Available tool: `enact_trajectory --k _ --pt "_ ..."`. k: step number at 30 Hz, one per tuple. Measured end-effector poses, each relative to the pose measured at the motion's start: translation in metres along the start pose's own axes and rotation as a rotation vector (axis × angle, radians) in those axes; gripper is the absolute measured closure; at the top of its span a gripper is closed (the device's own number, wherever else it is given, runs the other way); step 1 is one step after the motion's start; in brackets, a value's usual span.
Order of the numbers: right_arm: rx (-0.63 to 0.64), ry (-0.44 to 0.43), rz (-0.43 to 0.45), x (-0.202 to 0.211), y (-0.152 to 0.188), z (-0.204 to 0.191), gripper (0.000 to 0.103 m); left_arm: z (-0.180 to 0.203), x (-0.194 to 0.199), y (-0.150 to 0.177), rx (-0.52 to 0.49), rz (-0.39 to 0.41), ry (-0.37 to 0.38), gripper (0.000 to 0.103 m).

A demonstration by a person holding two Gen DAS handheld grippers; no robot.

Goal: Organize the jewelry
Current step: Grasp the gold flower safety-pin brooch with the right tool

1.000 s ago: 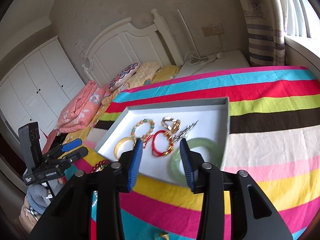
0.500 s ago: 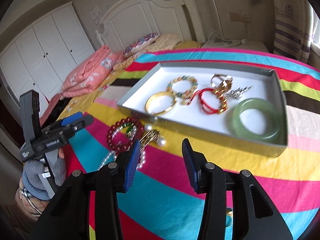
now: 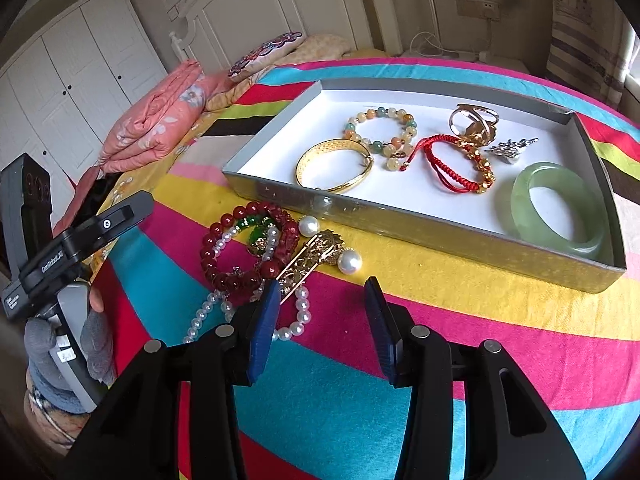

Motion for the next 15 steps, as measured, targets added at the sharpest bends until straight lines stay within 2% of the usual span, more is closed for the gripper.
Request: enact_trajectory --k 15 --pt "0.092 0.113 -0.035 -0.019 -0.009 -0.034 0.051 0.003 0.006 0.0 -0.011 0.033 0.039 0.003"
Point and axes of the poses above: each gripper's, at about its wrist camera, not at the fingertips, and x roughly against the way its jaws point, z to its right, y to its underside, the point moved 8 cm from there along -x, roughly the way its jaws point, and after that the axes turned 12 degrees about -z, right-handed, at the moved point
